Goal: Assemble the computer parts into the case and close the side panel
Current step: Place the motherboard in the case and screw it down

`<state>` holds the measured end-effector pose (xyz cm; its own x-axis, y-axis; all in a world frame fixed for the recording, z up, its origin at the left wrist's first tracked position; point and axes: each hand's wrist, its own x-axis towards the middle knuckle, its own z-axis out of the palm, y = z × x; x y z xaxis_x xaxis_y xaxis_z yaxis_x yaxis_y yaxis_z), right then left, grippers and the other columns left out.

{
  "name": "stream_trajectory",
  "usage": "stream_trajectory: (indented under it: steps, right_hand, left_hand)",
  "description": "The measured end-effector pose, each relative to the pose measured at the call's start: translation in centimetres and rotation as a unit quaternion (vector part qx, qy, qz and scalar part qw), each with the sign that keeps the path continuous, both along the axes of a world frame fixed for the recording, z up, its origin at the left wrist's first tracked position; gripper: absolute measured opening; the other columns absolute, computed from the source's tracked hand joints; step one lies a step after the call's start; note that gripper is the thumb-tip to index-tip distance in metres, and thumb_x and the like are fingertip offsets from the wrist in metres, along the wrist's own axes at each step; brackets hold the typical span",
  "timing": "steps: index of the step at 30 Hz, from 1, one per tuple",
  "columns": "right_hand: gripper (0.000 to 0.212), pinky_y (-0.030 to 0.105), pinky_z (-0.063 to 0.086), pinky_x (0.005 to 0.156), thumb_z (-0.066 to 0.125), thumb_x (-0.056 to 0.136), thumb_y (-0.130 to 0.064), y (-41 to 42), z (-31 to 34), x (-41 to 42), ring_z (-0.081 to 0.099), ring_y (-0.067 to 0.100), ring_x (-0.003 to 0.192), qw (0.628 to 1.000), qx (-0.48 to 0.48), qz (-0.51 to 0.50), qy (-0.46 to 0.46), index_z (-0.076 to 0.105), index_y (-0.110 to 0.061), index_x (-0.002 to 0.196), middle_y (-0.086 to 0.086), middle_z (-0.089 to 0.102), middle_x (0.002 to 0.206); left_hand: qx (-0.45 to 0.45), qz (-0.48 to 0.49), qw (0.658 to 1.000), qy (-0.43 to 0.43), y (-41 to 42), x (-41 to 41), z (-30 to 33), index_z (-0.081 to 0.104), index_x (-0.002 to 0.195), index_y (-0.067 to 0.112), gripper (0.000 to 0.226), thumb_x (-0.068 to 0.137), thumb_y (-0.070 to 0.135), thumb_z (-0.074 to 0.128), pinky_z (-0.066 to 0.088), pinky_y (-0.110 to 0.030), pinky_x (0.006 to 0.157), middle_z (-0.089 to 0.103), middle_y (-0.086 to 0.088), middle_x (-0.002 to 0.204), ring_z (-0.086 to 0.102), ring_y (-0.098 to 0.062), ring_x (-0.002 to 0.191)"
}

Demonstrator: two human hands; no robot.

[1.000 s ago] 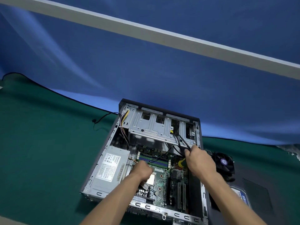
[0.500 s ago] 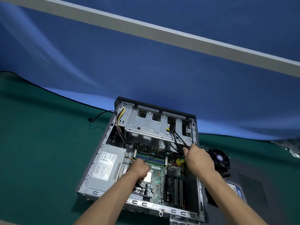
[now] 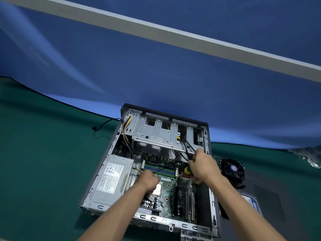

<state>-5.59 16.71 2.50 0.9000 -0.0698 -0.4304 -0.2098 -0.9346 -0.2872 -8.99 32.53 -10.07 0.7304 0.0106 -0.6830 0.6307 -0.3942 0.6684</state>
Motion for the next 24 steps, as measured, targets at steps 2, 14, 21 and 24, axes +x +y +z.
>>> stream_trajectory:
  steps: [2,14,21,24]
  right_hand:
    - [0.035,0.041,0.059,0.071,0.045,0.099,-0.029,0.1,0.2,0.4,0.068,0.027,0.078,1.000,-0.019,-0.001,0.000,0.037,-0.008,0.125,0.012,0.065,0.094]
    - [0.030,0.032,0.055,0.054,0.048,0.098,-0.017,0.9,-0.2,1.1,0.066,0.023,0.065,0.998,0.037,-0.042,0.013,0.036,-0.011,0.125,0.009,0.064,0.089]
    - [0.021,0.026,0.049,0.045,0.054,0.096,-0.024,-2.1,0.1,1.1,0.061,0.017,0.053,0.997,0.058,-0.040,0.020,0.036,-0.018,0.107,0.009,0.063,0.081]
    - [0.019,0.027,0.042,0.049,0.051,0.097,-0.033,-2.7,-0.3,0.9,0.056,0.019,0.057,0.999,-0.025,0.018,-0.029,0.043,-0.016,0.096,0.002,0.057,0.069]
  left_hand:
    - [-0.001,0.001,1.000,0.000,0.0,0.0,0.0,0.051,0.067,0.007,0.028,0.094,0.013,0.050,0.042,-0.026,0.049,0.052,-0.012,0.067,0.046,-0.018,0.048]
    - [0.004,0.006,1.000,-0.004,0.0,-0.1,0.1,0.051,0.064,0.007,0.027,0.091,0.009,0.050,0.043,-0.027,0.052,0.054,-0.015,0.071,0.047,-0.020,0.050]
    - [0.004,0.001,1.000,0.004,-0.1,0.0,0.1,0.049,0.068,0.008,0.023,0.091,0.009,0.050,0.044,-0.029,0.057,0.054,-0.013,0.076,0.050,-0.023,0.061]
    - [-0.003,0.003,1.000,0.012,-0.2,0.2,0.0,0.051,0.071,0.007,0.020,0.091,0.009,0.050,0.042,-0.029,0.058,0.054,-0.013,0.077,0.049,-0.024,0.062]
